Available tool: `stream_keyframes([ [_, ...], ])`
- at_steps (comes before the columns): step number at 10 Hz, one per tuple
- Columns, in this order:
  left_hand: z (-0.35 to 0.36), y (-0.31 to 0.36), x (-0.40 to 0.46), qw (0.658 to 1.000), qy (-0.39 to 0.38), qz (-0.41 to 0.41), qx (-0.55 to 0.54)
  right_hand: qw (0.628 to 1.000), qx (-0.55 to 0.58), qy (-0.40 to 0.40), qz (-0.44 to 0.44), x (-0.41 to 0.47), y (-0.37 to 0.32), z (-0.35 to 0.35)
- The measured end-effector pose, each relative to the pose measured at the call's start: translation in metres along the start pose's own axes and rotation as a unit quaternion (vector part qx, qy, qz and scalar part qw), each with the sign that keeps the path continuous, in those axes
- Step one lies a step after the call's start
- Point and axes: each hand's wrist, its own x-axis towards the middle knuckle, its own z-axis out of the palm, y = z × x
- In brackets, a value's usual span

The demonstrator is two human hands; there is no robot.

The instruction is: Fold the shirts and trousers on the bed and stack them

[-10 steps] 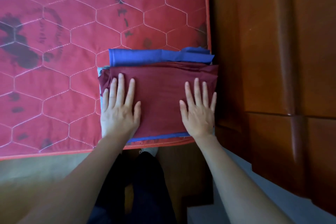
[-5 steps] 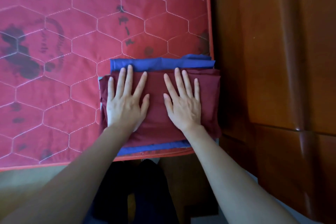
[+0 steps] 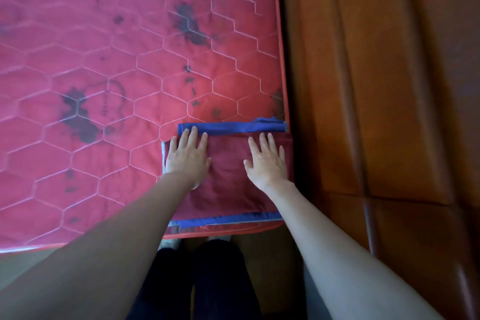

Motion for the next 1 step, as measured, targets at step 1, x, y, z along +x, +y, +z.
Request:
stream_keyframes([
  [1, -0.0394, -0.0010, -0.0256, 0.999, 0.044, 0.014, -0.008, 1.000, 0.013, -0.009, -0.009, -0.0180, -0.0080, -0.0384],
])
